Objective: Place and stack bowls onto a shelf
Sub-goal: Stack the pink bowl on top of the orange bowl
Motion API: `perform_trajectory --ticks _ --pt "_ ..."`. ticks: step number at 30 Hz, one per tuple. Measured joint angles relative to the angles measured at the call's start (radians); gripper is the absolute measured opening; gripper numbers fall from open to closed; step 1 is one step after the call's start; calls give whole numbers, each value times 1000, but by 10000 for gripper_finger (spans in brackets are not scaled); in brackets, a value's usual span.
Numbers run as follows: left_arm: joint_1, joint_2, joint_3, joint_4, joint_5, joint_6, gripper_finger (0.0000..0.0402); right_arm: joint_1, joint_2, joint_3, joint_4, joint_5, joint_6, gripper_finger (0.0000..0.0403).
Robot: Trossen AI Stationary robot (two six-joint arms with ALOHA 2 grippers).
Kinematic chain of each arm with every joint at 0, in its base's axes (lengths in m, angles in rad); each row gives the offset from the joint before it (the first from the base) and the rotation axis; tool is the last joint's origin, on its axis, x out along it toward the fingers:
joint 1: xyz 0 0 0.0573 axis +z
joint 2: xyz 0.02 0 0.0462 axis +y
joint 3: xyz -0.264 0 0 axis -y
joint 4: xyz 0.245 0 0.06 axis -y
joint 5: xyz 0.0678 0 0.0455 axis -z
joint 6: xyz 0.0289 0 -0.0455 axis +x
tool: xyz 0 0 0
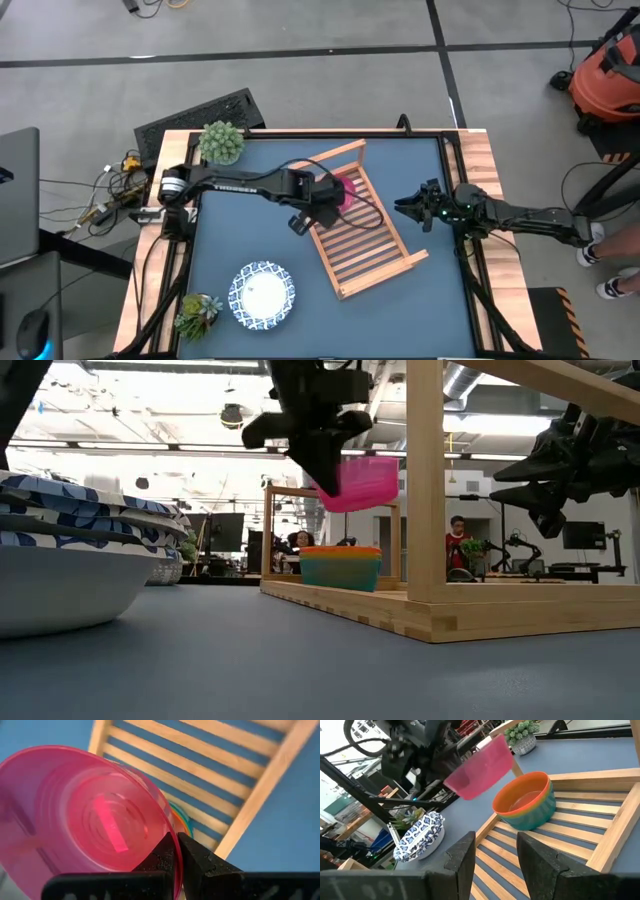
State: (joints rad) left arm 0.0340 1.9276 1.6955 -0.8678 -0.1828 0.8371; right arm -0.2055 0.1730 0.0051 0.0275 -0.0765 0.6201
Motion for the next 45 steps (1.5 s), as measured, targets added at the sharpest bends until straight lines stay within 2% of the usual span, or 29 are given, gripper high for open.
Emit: perform_trajectory --ticks 7,16,18,27,33,37,45 --pt "31 7 0 -21 -30 177 0 0 6 0 -1 3 -11 171" --pt "77 7 0 -23 5 216 0 0 6 0 -2 15 -19 171" --pt "83 7 0 -24 38 228 0 0 6 0 -3 23 -22 171" --pt "108 7 0 -30 126 184 0 0 6 0 -3 24 -23 171" --pt "101 68 -2 -51 123 126 0 0 6 0 -2 26 -24 171" --pt "90 101 -2 -50 61 148 0 0 6 0 -2 26 -21 171" --pt "102 104 -2 -60 96 148 0 0 6 0 -2 26 -19 171"
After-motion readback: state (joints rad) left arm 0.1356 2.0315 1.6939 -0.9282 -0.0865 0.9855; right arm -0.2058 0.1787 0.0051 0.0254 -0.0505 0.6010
